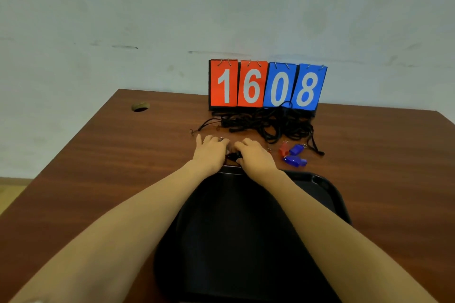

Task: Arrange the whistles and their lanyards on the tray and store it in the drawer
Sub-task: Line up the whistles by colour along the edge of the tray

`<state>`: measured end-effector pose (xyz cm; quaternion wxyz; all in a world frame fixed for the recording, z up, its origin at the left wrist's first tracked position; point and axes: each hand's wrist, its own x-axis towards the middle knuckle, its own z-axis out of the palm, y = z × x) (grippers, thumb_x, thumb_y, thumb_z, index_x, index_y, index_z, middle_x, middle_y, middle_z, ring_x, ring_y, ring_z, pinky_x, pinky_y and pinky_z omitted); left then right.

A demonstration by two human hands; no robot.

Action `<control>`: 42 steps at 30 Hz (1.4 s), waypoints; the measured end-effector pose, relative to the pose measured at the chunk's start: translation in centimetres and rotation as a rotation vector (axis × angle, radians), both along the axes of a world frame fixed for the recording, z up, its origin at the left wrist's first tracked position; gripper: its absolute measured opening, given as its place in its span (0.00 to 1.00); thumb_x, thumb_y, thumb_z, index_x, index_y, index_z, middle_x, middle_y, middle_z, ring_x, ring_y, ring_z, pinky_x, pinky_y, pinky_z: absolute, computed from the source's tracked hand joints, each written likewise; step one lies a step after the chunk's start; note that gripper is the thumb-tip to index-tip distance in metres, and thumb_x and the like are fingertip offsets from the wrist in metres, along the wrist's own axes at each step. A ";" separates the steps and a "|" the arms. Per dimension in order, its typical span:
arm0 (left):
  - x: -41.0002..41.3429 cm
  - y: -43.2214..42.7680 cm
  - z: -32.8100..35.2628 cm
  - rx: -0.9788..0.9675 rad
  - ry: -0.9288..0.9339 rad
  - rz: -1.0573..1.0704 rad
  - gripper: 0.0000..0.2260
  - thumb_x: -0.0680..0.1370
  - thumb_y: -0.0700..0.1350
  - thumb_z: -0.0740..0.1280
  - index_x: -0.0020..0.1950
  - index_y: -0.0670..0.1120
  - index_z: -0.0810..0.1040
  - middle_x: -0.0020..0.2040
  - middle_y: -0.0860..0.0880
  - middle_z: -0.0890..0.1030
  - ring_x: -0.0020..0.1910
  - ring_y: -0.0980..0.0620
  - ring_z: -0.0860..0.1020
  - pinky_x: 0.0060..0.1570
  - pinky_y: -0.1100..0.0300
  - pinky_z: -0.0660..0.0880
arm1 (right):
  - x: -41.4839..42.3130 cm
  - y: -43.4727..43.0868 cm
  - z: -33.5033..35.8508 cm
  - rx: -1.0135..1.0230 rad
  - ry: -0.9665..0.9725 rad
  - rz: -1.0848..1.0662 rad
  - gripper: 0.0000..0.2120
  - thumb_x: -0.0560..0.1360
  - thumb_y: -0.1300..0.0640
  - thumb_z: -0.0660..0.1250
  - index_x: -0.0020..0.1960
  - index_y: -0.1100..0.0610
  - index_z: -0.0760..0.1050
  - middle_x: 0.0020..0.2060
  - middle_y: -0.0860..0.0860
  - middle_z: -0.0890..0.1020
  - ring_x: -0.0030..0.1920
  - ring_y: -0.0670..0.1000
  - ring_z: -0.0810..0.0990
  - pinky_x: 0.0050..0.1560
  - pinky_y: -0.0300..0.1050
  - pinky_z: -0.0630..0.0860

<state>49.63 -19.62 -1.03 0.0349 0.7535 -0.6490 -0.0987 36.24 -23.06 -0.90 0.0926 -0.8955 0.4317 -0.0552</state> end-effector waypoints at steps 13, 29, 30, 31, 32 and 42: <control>-2.8 0.4 1.1 -0.109 -0.107 -0.054 0.15 0.77 0.38 0.60 0.63 0.43 0.73 0.58 0.41 0.77 0.59 0.41 0.74 0.65 0.50 0.63 | -2.1 1.8 2.5 -0.187 0.048 -0.134 0.20 0.76 0.65 0.63 0.66 0.57 0.64 0.63 0.56 0.69 0.63 0.56 0.69 0.53 0.46 0.73; -4.8 10.9 2.8 -0.451 0.571 0.210 0.14 0.75 0.37 0.65 0.61 0.45 0.75 0.60 0.48 0.75 0.59 0.51 0.74 0.55 0.63 0.67 | -7.0 7.9 3.6 0.064 -0.334 -0.297 0.13 0.78 0.57 0.63 0.62 0.58 0.69 0.58 0.54 0.74 0.56 0.54 0.76 0.55 0.50 0.76; -4.6 12.1 2.5 -0.421 0.639 0.252 0.14 0.75 0.37 0.65 0.60 0.45 0.76 0.59 0.48 0.76 0.56 0.52 0.74 0.53 0.64 0.67 | -6.9 8.5 3.4 0.087 -0.365 -0.310 0.13 0.78 0.57 0.63 0.62 0.58 0.69 0.57 0.54 0.75 0.55 0.53 0.76 0.55 0.49 0.76; -4.3 13.1 2.1 -0.389 0.700 0.293 0.13 0.75 0.37 0.65 0.59 0.44 0.76 0.58 0.48 0.76 0.54 0.53 0.74 0.52 0.64 0.67 | -6.8 9.1 3.3 0.110 -0.389 -0.323 0.13 0.78 0.56 0.63 0.62 0.58 0.69 0.57 0.54 0.75 0.55 0.53 0.76 0.55 0.49 0.76; -3.9 13.9 1.7 -0.356 0.729 0.321 0.13 0.75 0.37 0.65 0.59 0.44 0.76 0.58 0.48 0.77 0.52 0.54 0.74 0.51 0.64 0.67 | -6.7 9.7 3.2 0.132 -0.406 -0.331 0.14 0.78 0.56 0.63 0.62 0.58 0.69 0.57 0.53 0.75 0.55 0.53 0.77 0.55 0.48 0.76; -2.2 15.9 -0.6 -0.224 0.412 0.184 0.14 0.81 0.43 0.58 0.66 0.44 0.70 0.62 0.44 0.76 0.60 0.44 0.74 0.54 0.54 0.72 | -5.6 13.0 2.4 0.239 -0.437 -0.305 0.16 0.77 0.55 0.65 0.64 0.55 0.69 0.60 0.52 0.76 0.59 0.50 0.76 0.56 0.44 0.73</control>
